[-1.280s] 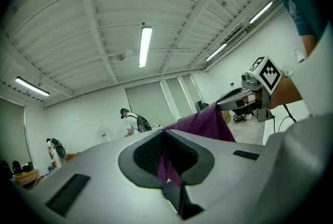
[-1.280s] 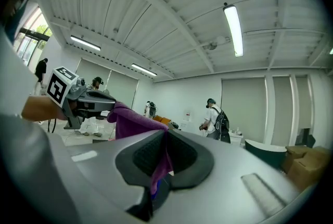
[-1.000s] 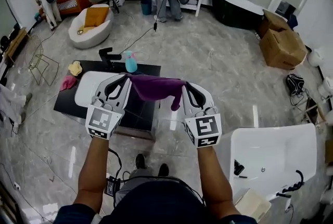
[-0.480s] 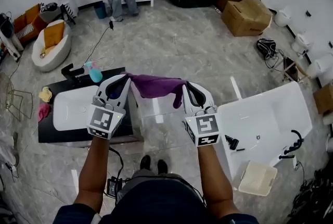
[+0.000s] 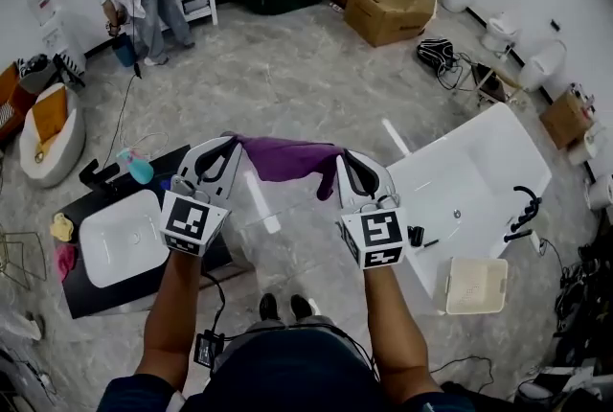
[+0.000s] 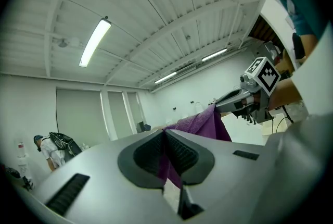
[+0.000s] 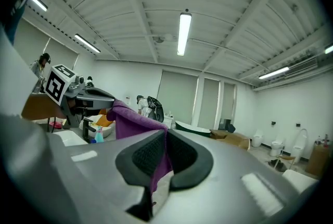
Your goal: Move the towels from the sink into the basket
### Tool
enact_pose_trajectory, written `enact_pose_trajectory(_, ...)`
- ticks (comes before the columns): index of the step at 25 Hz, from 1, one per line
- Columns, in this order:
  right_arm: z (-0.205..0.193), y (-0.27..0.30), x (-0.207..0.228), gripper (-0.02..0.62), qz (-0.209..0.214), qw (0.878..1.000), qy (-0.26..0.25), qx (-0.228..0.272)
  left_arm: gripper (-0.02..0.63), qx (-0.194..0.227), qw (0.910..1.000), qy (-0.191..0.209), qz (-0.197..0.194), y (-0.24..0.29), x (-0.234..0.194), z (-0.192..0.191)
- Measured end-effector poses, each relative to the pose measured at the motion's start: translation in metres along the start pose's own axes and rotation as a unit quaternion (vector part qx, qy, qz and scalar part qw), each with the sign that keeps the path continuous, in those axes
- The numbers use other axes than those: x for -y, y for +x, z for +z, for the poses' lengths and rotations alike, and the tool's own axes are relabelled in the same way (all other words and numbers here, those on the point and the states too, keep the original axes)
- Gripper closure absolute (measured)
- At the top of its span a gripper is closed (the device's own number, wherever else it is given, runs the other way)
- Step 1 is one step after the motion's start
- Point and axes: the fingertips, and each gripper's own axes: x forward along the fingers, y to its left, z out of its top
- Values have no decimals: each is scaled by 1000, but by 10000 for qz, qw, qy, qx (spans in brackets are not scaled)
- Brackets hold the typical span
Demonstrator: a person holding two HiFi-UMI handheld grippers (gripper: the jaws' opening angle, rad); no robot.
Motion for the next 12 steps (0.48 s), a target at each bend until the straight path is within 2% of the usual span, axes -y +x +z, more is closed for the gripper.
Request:
enact_pose_trajectory(7,-3,-45,25,572,-803,9968,-32,-45,592,360,9969,57,-695,19,36,17)
enact_pose_trajectory(12,-15,-97,54,574,-1466,9889,-93,-204,592,642,9890,35,-1329,40,87,31)
